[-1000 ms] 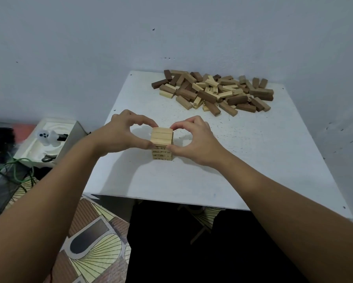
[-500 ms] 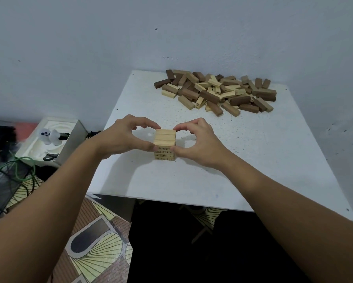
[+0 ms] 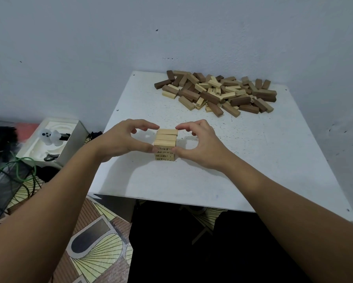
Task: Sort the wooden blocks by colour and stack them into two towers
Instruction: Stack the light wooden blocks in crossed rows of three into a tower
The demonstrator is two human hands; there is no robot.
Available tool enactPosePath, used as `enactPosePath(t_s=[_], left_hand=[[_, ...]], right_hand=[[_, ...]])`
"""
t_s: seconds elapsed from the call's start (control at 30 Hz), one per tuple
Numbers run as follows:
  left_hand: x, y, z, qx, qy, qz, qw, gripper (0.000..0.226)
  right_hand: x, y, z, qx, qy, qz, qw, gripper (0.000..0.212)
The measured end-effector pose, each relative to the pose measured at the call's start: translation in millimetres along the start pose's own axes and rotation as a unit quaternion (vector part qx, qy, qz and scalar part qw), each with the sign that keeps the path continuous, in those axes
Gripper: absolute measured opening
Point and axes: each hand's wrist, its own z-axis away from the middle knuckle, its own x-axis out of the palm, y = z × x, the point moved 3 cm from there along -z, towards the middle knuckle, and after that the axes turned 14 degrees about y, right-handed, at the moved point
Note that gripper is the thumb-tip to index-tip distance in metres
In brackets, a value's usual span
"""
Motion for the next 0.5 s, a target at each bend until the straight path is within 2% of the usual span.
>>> enactPosePath(t_s=[0.1,0.17,0.27,0.37,0.5], left_hand=[[-2,-7,2,-0.012,-0.008,0.014,1.0,0.075],[-3,-10,4,-0.019,0.0,0.063,0.998,0.078],[2,-8,6,-0.044,0.063,0.169,0.983,0.067],[18,-1,6,-0.063,0.143,0.228,0.961,0.073],[46,7,11,-0.088,0.166,0.283,0.941,0.084]], right_hand=[[-1,1,6,-0.003,0.005,-0.015,1.0,0.068],[1,1,9,0.0,0.01,-0.031,0.999,0.069],[5,-2,11,0.027,0.026,-0.092,0.995,0.061],[12,-10,14,0.069,0.027,-0.159,0.984,0.057],[30,-16,26,0.103,-0.008,-0.236,0.966,0.055]])
